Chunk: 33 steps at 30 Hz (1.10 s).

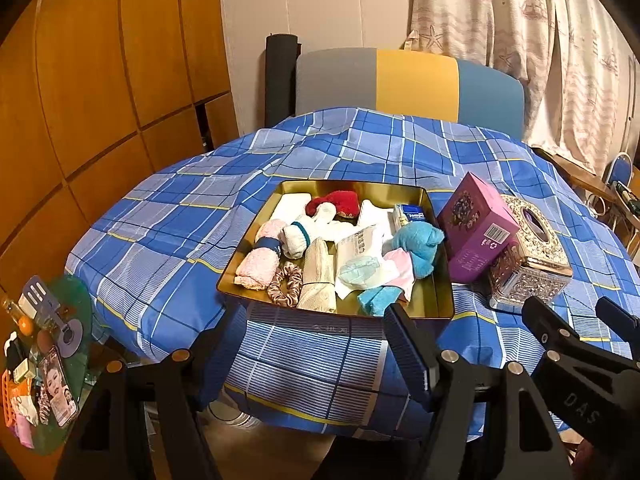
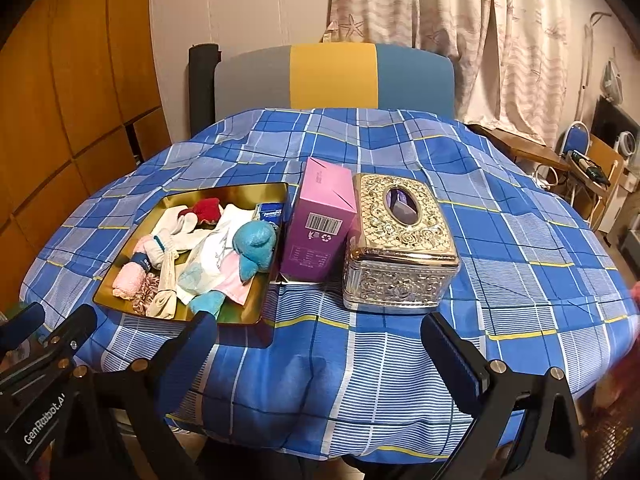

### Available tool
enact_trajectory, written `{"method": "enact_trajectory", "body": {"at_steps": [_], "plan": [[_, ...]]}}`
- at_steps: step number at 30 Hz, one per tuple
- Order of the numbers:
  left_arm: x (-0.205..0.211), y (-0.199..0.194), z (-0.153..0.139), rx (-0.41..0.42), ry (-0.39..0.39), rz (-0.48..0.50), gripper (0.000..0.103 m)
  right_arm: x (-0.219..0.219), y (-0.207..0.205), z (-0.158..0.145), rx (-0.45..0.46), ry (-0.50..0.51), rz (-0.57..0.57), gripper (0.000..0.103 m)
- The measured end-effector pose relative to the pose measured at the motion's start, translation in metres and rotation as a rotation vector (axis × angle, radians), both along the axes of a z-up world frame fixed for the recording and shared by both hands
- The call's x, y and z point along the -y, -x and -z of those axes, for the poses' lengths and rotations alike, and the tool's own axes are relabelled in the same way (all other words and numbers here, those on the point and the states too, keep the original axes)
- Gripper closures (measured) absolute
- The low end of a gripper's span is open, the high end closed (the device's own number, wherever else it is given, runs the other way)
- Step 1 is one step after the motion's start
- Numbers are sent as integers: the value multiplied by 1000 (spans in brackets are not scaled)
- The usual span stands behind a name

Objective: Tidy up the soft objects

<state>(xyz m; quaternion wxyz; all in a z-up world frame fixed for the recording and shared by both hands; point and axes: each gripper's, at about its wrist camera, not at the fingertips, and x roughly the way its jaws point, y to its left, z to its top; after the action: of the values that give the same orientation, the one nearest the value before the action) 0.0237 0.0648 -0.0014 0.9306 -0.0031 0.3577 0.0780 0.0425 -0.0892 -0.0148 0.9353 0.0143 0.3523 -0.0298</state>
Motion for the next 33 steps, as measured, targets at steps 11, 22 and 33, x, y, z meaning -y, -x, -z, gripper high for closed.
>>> {"method": "enact_trajectory", "body": {"at_steps": [11, 22, 33], "plan": [[0, 0, 2, -4, -3, -9, 31, 0, -1, 1, -7, -3, -2, 0], [1, 1, 2, 5, 0, -2, 31, -1, -1, 3, -13, -7, -3, 0], [2, 2, 2, 2, -8, 6, 31, 0, -2, 4, -22, -11, -5, 0]]}}
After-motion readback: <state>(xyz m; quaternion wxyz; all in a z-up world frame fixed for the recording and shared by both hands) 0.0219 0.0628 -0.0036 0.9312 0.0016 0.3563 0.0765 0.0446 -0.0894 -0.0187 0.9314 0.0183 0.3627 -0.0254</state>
